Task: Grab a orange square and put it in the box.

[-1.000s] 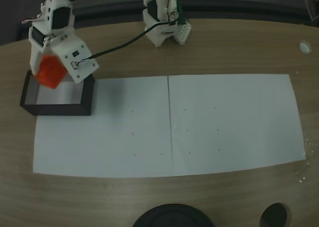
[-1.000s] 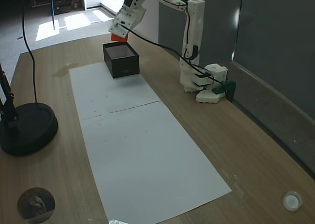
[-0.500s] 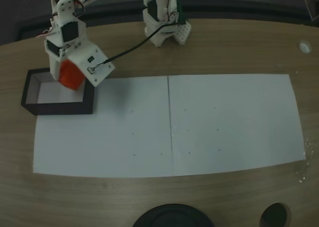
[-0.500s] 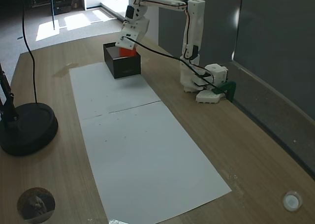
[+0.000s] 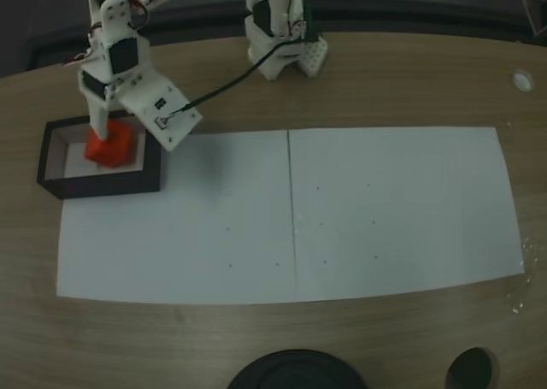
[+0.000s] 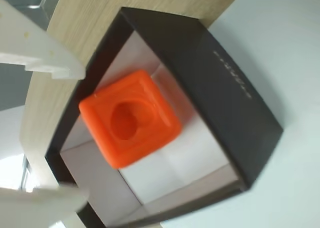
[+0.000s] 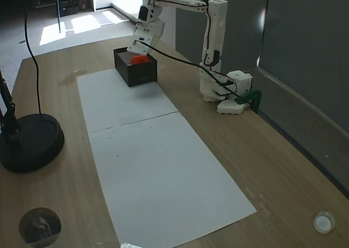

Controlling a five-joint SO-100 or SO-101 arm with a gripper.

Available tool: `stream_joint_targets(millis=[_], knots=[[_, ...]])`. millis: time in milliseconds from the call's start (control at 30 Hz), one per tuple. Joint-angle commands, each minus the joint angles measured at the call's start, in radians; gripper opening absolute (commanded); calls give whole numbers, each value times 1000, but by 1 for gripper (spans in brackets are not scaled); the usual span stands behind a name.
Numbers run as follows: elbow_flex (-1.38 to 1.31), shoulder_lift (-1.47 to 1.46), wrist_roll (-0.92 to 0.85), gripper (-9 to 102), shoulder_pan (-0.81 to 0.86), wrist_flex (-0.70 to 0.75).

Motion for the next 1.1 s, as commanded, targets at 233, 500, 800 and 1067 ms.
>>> stream_joint_targets(millis=[233,500,800,1067], knots=[[0,160,311,0,-612,54],[11,235,408,0,-1190,86],[78,716,376,0,-1118,86],[494,1235,255,0,-885,-55]])
